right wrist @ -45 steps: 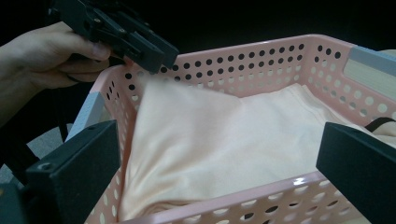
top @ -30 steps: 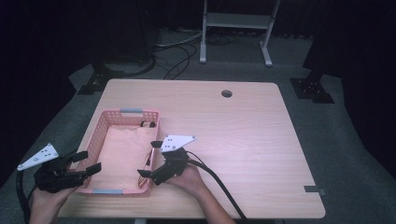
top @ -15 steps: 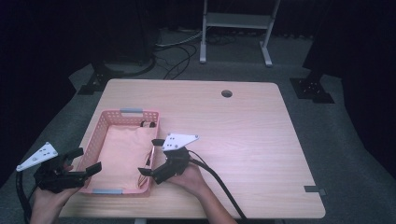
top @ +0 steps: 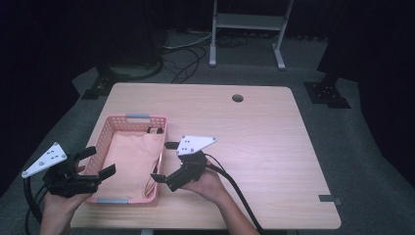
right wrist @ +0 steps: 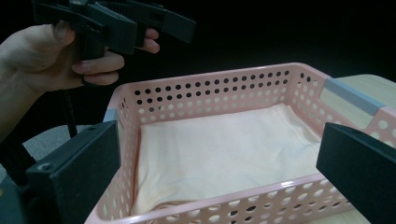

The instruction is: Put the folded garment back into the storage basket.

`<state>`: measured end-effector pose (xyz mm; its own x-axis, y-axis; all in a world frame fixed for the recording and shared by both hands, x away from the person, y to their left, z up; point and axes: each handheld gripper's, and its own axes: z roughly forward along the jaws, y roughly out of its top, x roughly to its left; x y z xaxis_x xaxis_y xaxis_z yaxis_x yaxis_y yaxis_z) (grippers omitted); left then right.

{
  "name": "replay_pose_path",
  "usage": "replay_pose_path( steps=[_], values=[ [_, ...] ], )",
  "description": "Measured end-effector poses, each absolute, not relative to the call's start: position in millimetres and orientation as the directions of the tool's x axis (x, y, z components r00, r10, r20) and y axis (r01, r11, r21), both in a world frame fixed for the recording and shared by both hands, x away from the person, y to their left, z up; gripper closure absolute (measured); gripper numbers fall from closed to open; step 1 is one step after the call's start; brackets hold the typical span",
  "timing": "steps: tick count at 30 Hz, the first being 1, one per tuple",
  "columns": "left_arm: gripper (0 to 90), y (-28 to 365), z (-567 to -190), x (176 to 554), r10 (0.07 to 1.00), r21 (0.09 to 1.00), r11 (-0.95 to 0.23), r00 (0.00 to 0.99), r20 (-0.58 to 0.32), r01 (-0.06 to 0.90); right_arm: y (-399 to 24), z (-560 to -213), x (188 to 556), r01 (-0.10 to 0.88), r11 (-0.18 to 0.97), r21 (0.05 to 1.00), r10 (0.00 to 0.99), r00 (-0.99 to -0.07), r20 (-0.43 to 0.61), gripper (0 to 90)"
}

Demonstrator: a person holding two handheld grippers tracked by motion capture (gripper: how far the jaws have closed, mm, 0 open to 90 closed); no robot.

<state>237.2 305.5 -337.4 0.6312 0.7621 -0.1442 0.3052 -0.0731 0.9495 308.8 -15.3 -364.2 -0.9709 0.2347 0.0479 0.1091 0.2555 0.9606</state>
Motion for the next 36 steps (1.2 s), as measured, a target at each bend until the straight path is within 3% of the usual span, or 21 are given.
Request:
replay_pose_path(
  steps=[18,36],
  values=[
    [0.0,252,-306,246,0.7,0.965,-0.107,0.708,-0.098,0.239,-57,-335,304,0.089,0.242,0.966,0.247,-0.969,0.028,0.0],
    [0.0,183,-289,264,0.6,0.969,-0.15,0.797,-0.069,0.197,-124,-310,298,0.069,0.233,0.97,0.342,-0.94,-0.015,0.0]
  ],
)
